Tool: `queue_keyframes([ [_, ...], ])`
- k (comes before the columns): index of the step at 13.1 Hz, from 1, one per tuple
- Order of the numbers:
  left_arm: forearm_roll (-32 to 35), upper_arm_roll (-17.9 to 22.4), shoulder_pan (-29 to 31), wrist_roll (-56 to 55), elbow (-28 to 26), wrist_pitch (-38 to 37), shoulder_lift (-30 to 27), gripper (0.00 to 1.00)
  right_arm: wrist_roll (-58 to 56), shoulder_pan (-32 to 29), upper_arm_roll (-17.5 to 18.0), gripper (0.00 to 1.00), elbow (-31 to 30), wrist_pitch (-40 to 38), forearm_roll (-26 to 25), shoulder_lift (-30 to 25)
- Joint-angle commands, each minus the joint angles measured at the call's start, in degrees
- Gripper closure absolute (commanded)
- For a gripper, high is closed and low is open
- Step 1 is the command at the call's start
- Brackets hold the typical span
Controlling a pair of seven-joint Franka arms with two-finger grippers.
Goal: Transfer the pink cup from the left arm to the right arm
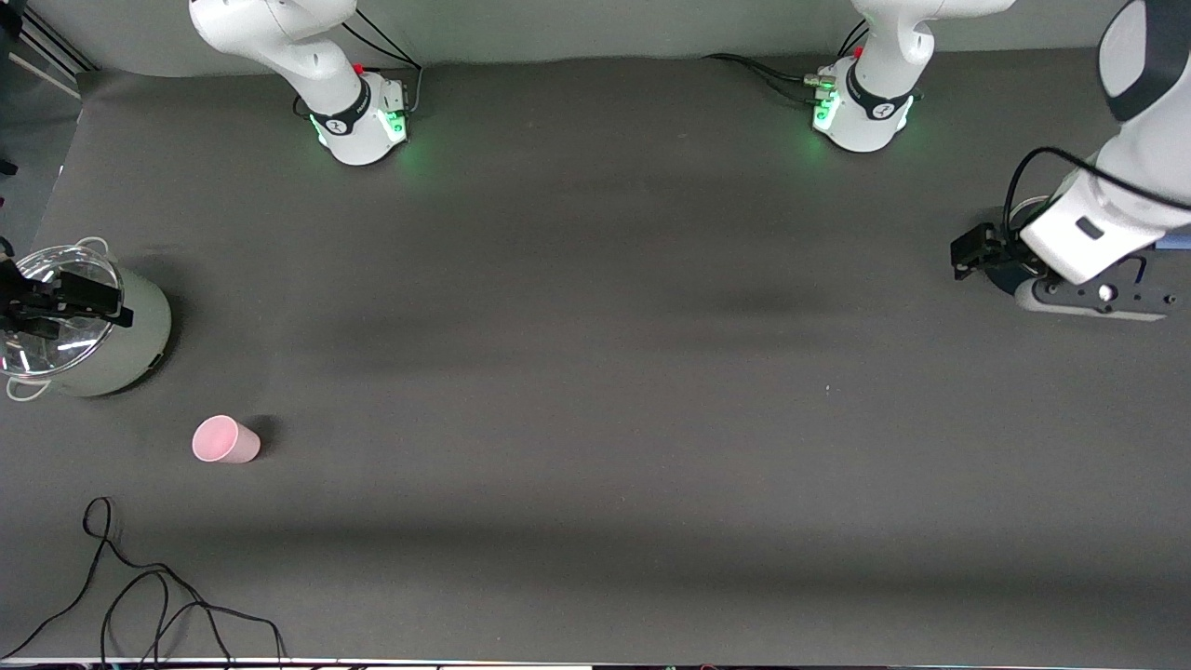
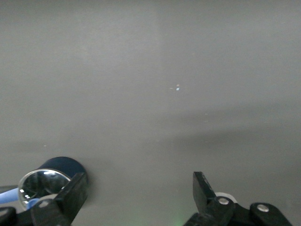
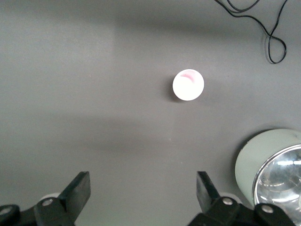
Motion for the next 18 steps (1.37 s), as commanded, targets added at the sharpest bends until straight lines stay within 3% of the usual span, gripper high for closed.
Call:
queue_keyframes([
  [1, -1.59, 1.72, -2.13, -3.42, -2.65, -1.98, -3.79, 0.0, 5.04, -9.1, 11.98, 0.0, -3.23, 0.92, -3.44, -4.54],
  [3, -4.58, 2.07, -1.95, -5.2, -2.39, -1.72, -3.18, 0.0, 7.58, -16.3, 19.71, 0.0, -4.64, 1.01, -4.66, -6.04],
  [5, -2.84, 2.24, -1.51, -5.02, -2.13, -1.55, -2.22, 0.0, 11.28, -23.6, 27.71, 0.0, -5.26, 1.01, -4.85, -7.01],
  [7, -2.74, 2.24, -1.33, -4.67, -1.78, -1.63, -1.6, 0.0, 12.25, -26.17, 30.2, 0.0, -5.26, 1.1, -5.11, -7.27],
  [10, -2.48, 2.24, -1.25, -4.49, -1.34, 0.81, -1.51, 0.05, 13.22, -25.74, 30.21, 0.0, -4.47, 0.92, -5.02, -6.92],
  [12, -2.47, 2.24, -0.72, -3.44, 0.85, 0.48, 0.41, 0.01, 13.14, -25.83, 30.21, 0.0, -3.59, 0.92, -5.02, -6.66],
  [14, -2.47, 2.24, -0.54, -3.44, 2.44, -0.14, 1.92, 0.0, 13.49, -24.44, 28.9, 0.0, -3.59, 0.83, -4.85, -6.66],
  [15, -2.47, 2.24, -0.54, -3.44, 2.44, -0.23, 1.92, 0.0, 13.57, -22.51, 26.54, 0.0, -3.59, 0.83, -4.85, -6.66],
  [18, -2.47, 2.24, -0.54, -3.52, 2.36, 0.03, 2.01, 0.0, 13.58, -22.23, 26.16, 0.0, -3.59, 0.66, -4.85, -6.66],
])
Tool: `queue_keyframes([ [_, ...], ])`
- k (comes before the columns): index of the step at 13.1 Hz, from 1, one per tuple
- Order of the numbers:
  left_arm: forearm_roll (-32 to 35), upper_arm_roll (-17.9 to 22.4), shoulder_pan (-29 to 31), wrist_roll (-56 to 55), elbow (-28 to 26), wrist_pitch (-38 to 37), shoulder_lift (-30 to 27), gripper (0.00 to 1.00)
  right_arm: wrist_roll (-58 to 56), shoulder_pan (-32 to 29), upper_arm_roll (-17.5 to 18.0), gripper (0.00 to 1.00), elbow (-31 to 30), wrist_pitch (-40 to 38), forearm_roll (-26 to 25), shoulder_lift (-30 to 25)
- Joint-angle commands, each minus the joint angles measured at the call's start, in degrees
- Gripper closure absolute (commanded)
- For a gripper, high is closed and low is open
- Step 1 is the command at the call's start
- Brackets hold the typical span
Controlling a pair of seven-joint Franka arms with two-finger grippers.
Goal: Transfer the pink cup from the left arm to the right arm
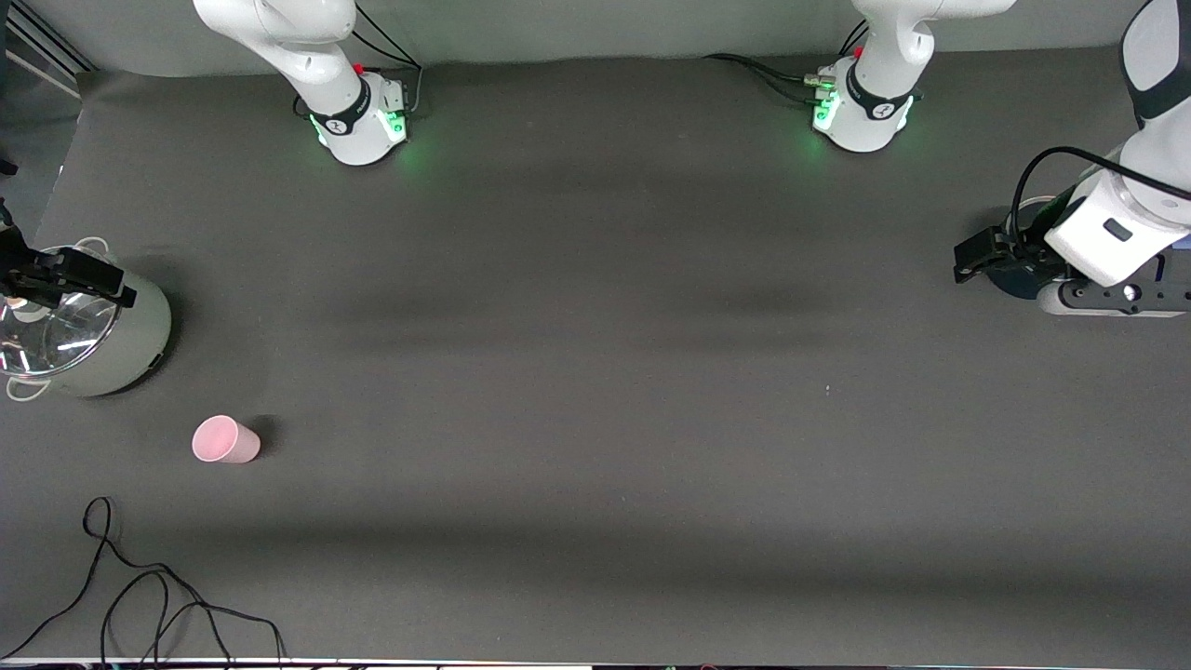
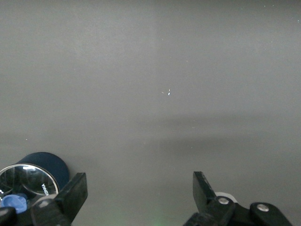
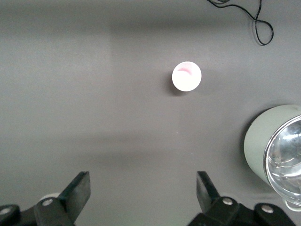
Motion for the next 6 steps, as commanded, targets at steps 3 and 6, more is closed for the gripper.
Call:
queue_keyframes([
  [3, 0.64, 0.1, 0.9, 0.21, 1.36, -0.51, 0.46, 0.0, 1.46, 1.24, -1.03, 0.0, -0.43, -0.08, -0.74, -0.94],
  [6, 0.63, 0.1, 1.08, 0.21, 1.36, -0.42, 0.46, 0.0, 1.46, 1.24, -1.03, 0.0, -0.43, -0.08, -0.56, -1.03],
])
